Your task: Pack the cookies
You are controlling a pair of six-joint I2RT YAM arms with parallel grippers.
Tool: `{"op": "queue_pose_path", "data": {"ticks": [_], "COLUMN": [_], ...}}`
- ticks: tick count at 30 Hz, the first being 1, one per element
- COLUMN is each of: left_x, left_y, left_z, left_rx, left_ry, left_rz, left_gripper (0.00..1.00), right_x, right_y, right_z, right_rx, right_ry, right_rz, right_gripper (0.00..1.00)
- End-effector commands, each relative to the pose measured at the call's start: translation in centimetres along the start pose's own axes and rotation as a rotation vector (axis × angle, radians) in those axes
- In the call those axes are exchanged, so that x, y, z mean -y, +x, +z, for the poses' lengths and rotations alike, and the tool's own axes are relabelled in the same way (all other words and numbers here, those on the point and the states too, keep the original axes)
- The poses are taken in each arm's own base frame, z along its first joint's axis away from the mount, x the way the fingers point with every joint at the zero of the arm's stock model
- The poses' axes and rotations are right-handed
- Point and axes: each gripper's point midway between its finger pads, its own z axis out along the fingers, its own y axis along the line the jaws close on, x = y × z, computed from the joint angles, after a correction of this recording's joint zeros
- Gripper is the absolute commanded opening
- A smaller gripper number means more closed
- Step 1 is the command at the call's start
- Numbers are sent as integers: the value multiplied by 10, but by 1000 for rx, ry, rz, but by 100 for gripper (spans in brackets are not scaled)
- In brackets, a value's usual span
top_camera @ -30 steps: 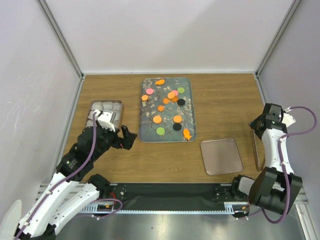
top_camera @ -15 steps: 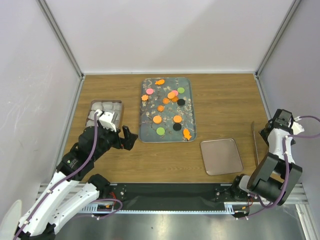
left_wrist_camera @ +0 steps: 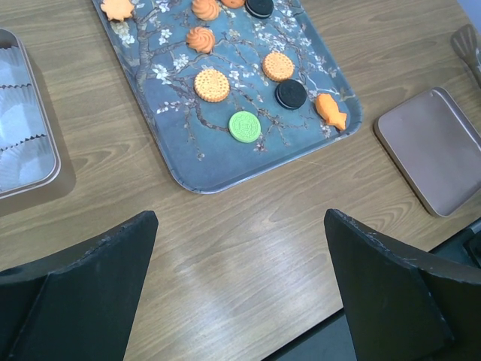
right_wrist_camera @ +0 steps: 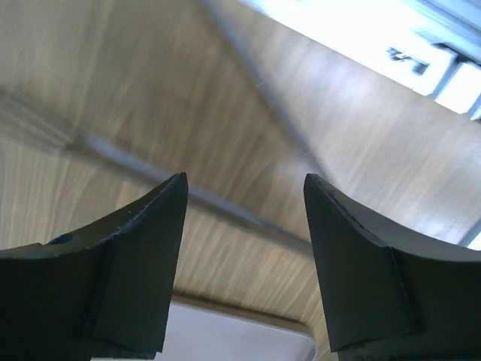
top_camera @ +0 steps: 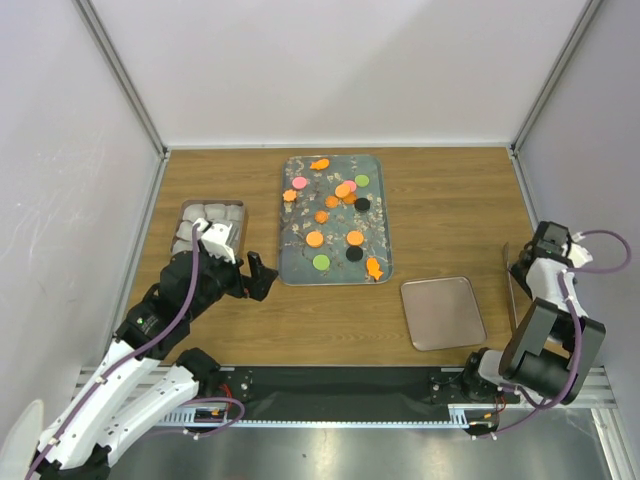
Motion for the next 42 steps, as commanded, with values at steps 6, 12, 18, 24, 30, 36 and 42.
{"op": "queue_pose_path", "data": {"ticks": [6, 12, 18, 24, 30, 36, 42], "left_x": [9, 9, 9, 9, 10, 8, 7], "left_y": [-7, -6, -5, -2, 0, 5, 9], "left_z": [2, 2, 3, 5, 8, 12, 17], "left_rx": [23, 21, 16, 2, -9, -33, -59], "left_ry": [42, 40, 40, 40, 40, 28, 19], "left_rz": [10, 12, 13, 16, 18, 20, 21], "left_gripper": [100, 100, 100, 100, 100, 100, 100], "right_x": [-47, -67, -76, -80, -80, -81, -82], "right_y": [-10, 3, 9, 12, 12, 13, 17], "right_z": [-26, -8, 9, 17, 19, 25, 31], "right_rx": [112, 50, 17, -1, 0, -19, -43], "right_ry": [-108, -88, -72, -59, -63, -69, -83], "right_rz": [-150, -245, -288, -303, -310, -294, -296], "right_gripper": [68, 66, 66, 66, 66, 66, 62]}}
